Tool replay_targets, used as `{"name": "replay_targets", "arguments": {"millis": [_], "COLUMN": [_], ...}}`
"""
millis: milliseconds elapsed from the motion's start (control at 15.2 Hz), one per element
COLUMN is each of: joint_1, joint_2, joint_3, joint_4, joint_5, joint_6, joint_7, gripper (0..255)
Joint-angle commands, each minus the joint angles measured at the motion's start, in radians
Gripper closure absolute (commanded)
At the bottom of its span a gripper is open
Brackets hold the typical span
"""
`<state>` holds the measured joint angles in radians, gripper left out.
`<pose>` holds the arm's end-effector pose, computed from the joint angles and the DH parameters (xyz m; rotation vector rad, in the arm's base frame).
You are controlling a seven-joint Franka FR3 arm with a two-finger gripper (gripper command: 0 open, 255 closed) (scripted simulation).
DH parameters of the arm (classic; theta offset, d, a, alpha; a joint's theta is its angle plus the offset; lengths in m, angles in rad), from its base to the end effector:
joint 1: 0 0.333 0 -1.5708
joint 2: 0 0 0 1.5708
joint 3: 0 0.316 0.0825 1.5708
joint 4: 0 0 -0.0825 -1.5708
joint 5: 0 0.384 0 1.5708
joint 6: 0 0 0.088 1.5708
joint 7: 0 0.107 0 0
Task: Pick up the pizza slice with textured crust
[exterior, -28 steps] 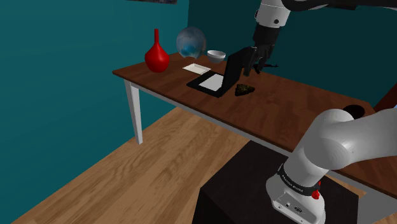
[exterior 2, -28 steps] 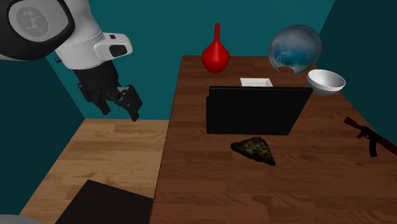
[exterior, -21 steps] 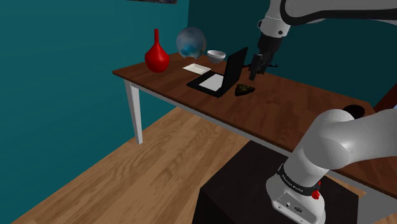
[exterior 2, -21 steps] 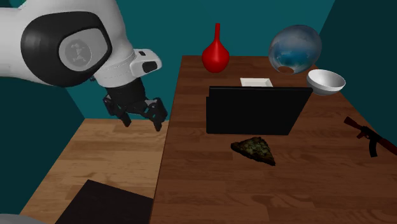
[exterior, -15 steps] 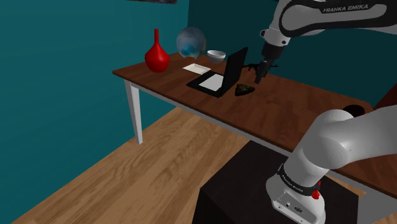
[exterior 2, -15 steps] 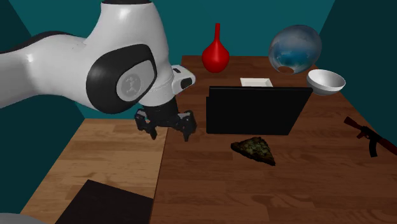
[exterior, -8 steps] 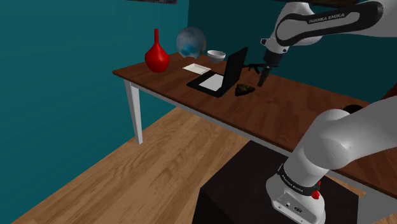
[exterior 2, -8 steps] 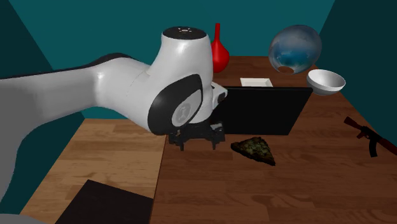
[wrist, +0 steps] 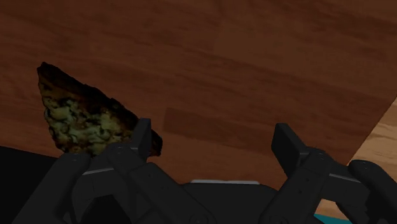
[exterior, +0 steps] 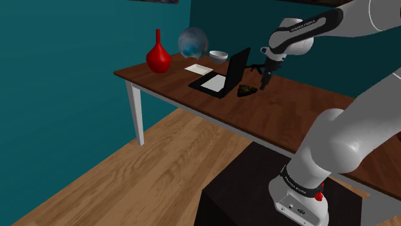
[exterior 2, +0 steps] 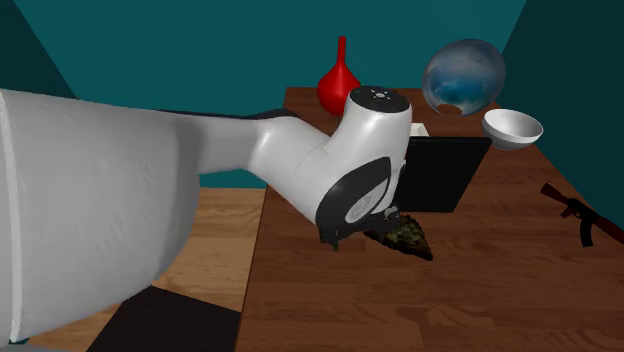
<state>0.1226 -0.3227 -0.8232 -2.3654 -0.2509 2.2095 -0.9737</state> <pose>0.3522 -0.3180 0.4170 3.0246 0.6657 0.1193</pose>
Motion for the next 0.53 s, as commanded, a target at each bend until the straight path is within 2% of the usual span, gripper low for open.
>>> {"name": "replay_targets", "arguments": {"millis": [0, 132, 264, 330, 462], "joint_1": [0.048, 0.102, 0.125, 0.111, 0.026], "joint_2": [0.093, 0.213, 0.365, 0.445, 0.579], "joint_3": [-0.079, -0.162, -0.217, -0.221, -0.168], "joint_4": [0.053, 0.11, 0.177, 0.215, 0.297], "joint_5": [0.073, 0.195, 0.372, 0.467, 0.612], "joint_6": [0.033, 0.063, 0.072, 0.066, 0.042], "joint_7": [-0.123, -0.268, -0.446, -0.537, -0.679], "gripper": [0, 0, 0, 0, 0]}}
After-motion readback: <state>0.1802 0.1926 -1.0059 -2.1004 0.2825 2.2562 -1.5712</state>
